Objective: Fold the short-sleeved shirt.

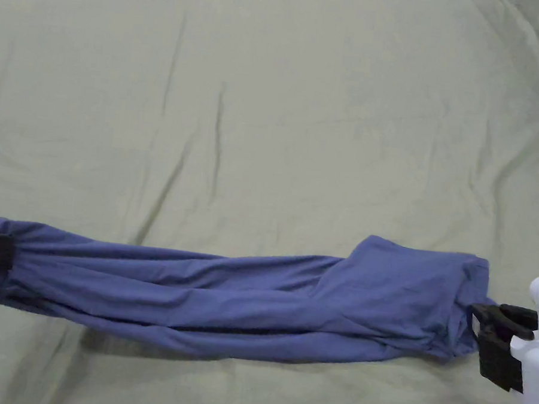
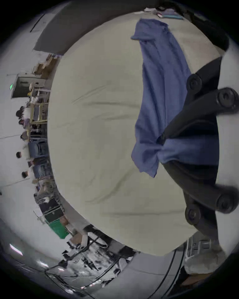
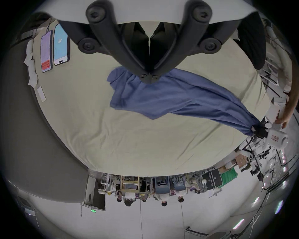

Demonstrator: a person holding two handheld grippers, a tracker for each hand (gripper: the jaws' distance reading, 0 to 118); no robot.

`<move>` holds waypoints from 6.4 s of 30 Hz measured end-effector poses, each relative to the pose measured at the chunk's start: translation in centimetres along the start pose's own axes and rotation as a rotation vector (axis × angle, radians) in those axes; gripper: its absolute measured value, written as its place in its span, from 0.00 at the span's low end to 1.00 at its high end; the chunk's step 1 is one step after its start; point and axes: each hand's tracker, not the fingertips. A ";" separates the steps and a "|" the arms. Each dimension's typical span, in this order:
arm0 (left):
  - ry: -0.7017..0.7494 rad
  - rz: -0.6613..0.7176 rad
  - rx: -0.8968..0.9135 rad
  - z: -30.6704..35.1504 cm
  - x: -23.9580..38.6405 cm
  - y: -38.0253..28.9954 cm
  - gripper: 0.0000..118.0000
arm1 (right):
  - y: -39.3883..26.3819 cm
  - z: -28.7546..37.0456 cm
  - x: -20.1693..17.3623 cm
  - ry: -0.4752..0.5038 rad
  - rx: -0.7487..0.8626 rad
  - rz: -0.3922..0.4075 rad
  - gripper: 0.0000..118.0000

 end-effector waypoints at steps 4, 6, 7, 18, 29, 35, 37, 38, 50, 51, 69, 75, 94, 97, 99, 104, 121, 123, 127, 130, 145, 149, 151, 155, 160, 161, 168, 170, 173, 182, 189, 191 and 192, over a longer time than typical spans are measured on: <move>-0.015 -0.111 0.014 0.9 5.6 0.4 0.05 | 0.3 0.1 0.7 0.007 0.017 -0.017 0.02; -0.091 -0.151 0.003 0.0 10.0 0.4 0.05 | 0.3 0.4 1.1 0.001 0.027 -0.022 0.02; -0.158 -0.142 -0.006 -0.5 11.8 0.4 0.05 | 0.3 0.5 1.3 0.000 0.029 -0.022 0.02; -0.393 -0.219 -0.155 -7.4 25.2 -2.0 0.05 | 0.4 0.1 4.2 -0.046 0.022 -0.055 0.02; -0.423 -0.025 0.076 0.6 15.8 -2.6 0.91 | 1.3 -3.2 2.3 0.007 -0.011 -0.033 0.02; -0.345 0.056 0.032 -1.7 13.8 -2.3 0.00 | 1.1 -3.8 1.7 0.024 -0.024 -0.027 0.02; -0.420 0.035 -0.040 -3.7 15.6 -2.4 0.00 | 0.9 -3.9 1.7 0.018 -0.034 -0.024 0.02; -0.437 0.002 -0.045 -5.3 17.1 -2.2 0.00 | 0.8 -3.9 1.8 0.012 -0.041 -0.022 0.02; -0.501 -0.325 -0.057 -5.2 33.2 -3.9 0.00 | 0.0 -4.6 3.1 -0.023 -0.090 -0.037 0.02; -0.514 -0.361 -0.041 -4.6 34.0 -4.0 0.00 | 0.0 -4.6 3.1 -0.024 -0.091 -0.042 0.02; -0.254 -0.005 -0.031 -7.0 12.1 -3.1 1.00 | 0.4 -2.1 0.8 0.017 -0.056 -0.003 0.02; -0.375 -0.054 -0.156 -13.8 16.1 -4.5 1.00 | -0.1 -2.8 0.6 0.017 -0.098 0.003 0.02; -0.034 -0.115 -0.080 -3.7 5.4 -1.4 0.13 | 1.3 -3.4 -0.3 0.051 -0.071 0.003 0.02; 0.015 -0.096 -0.090 -1.8 4.5 -0.8 0.13 | 1.4 -3.5 -0.5 0.063 -0.058 0.002 0.02; 0.017 -0.106 -0.102 -1.5 5.4 -0.3 0.13 | 1.5 -3.5 -0.5 0.071 -0.053 -0.004 0.02; -0.180 -0.137 -0.120 -1.5 13.0 0.6 0.13 | 1.2 -3.1 0.2 0.081 -0.047 -0.022 0.02; -0.626 -0.073 -0.088 -3.3 24.2 0.5 0.84 | -1.0 -2.5 4.6 0.015 -0.085 -0.102 0.02; -0.608 -0.096 0.029 0.2 21.3 0.9 0.86 | -0.9 -2.7 4.2 0.019 -0.087 -0.096 0.02; -0.457 -0.092 0.073 1.2 17.3 1.3 0.88 | -0.8 -2.9 3.3 0.031 -0.089 -0.082 0.02; -0.433 -0.098 -0.050 -2.6 18.3 0.9 0.00 | -0.7 -3.1 2.6 0.033 -0.095 -0.071 0.02; -0.521 -0.391 -0.097 -6.3 34.6 -2.6 0.00 | 0.5 -4.0 2.5 0.016 -0.109 -0.071 0.02; -0.671 -0.236 -0.090 -4.8 31.6 -2.7 0.00 | 1.7 -3.3 1.6 0.025 -0.081 -0.073 0.02; -0.676 -0.181 -0.025 -2.2 28.5 -3.1 0.00 | 2.7 -3.1 0.6 0.030 -0.066 -0.048 0.02; -0.556 -0.075 0.106 2.3 19.4 -3.4 0.00 | 5.5 -3.2 -3.4 0.099 -0.023 0.041 0.02; -0.410 0.046 0.122 2.5 10.7 -3.9 0.00 | 7.9 -6.4 -9.2 0.185 -0.018 0.120 0.02; -0.403 0.070 0.111 1.9 9.6 -4.1 0.00 | 7.9 -7.9 -10.4 0.189 -0.027 0.129 0.02; -0.563 0.275 0.063 -4.2 6.7 -5.5 0.29 | 2.1 -20.7 -11.8 0.078 -0.315 0.257 0.02; -0.616 0.257 0.003 -6.5 7.5 -5.4 0.85 | 2.9 -18.8 -10.3 0.166 -0.195 0.134 0.02; -0.630 0.215 -0.019 -9.4 9.6 -4.9 0.85 | 3.6 -19.0 -9.4 0.199 -0.251 0.109 0.02; -0.845 0.270 -0.185 -15.3 13.4 -4.3 0.32 | 3.3 -18.8 -8.9 0.233 -0.236 0.104 0.02; -0.783 0.164 -0.185 -13.6 12.2 -2.2 0.29 | 4.1 -16.7 -10.4 0.221 -0.173 0.125 0.02; -0.735 0.125 -0.153 -12.3 11.2 -1.5 0.29 | 4.7 -15.7 -11.0 0.230 -0.147 0.111 0.02; -0.707 0.115 -0.142 -11.9 10.4 -1.3 0.29 | 5.1 -15.3 -11.3 0.232 -0.141 0.109 0.02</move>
